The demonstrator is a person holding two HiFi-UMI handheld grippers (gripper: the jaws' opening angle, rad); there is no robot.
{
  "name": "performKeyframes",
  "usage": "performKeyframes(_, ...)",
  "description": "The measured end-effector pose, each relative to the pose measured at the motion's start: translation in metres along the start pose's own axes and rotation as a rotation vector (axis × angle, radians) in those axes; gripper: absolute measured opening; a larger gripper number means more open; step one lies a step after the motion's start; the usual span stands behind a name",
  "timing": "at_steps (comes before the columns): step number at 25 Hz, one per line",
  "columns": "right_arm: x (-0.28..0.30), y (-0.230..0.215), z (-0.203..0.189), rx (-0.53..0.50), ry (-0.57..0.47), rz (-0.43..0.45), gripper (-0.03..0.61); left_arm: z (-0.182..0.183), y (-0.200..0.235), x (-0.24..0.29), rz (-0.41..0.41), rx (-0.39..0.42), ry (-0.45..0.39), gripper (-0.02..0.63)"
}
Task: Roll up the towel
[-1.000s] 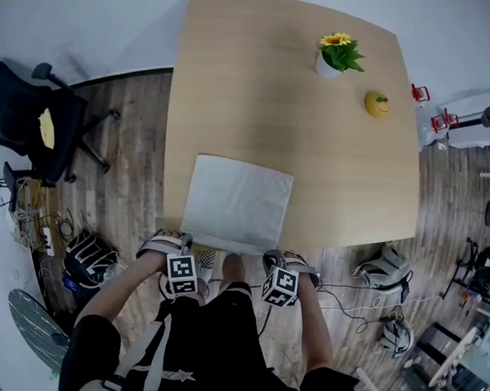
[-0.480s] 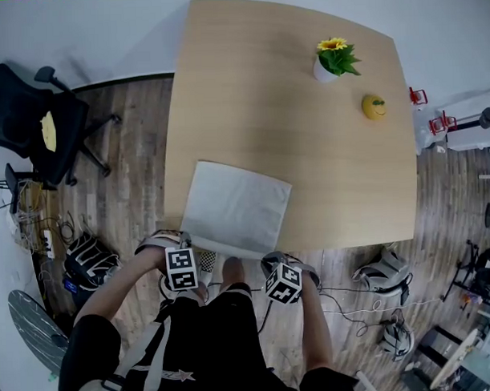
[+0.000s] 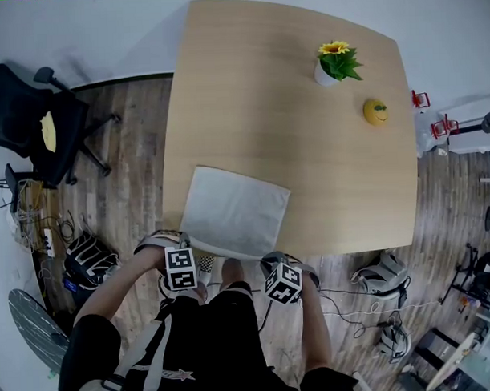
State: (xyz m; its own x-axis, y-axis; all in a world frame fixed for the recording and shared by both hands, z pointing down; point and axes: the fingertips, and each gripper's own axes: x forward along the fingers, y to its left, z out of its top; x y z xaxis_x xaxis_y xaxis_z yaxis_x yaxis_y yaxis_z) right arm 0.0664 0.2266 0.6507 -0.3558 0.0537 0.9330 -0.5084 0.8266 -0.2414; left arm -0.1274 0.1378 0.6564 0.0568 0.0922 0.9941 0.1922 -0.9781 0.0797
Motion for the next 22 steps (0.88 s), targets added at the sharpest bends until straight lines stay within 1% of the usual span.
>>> performKeyframes(2,0.000,-0.004,0.001,0.005,-0.004,-0.001,0.025,0.000,0.004,0.000,0.006,-0.003,0.000,0.034)
performKeyframes(7,0.001,-0.016,0.004,0.015,-0.007,-0.035,0.025,0.002,0.020,0.002,0.057,0.019,0.013,0.035)
performKeyframes(15,0.009,-0.027,0.004,0.023,0.002,-0.080,0.026,0.003,0.028,0.008,0.070,0.038,0.020,0.037)
performKeyframes(22,0.014,-0.030,0.001,0.019,0.009,-0.128,0.027,0.004,0.035,0.011,0.095,0.011,0.009,0.062)
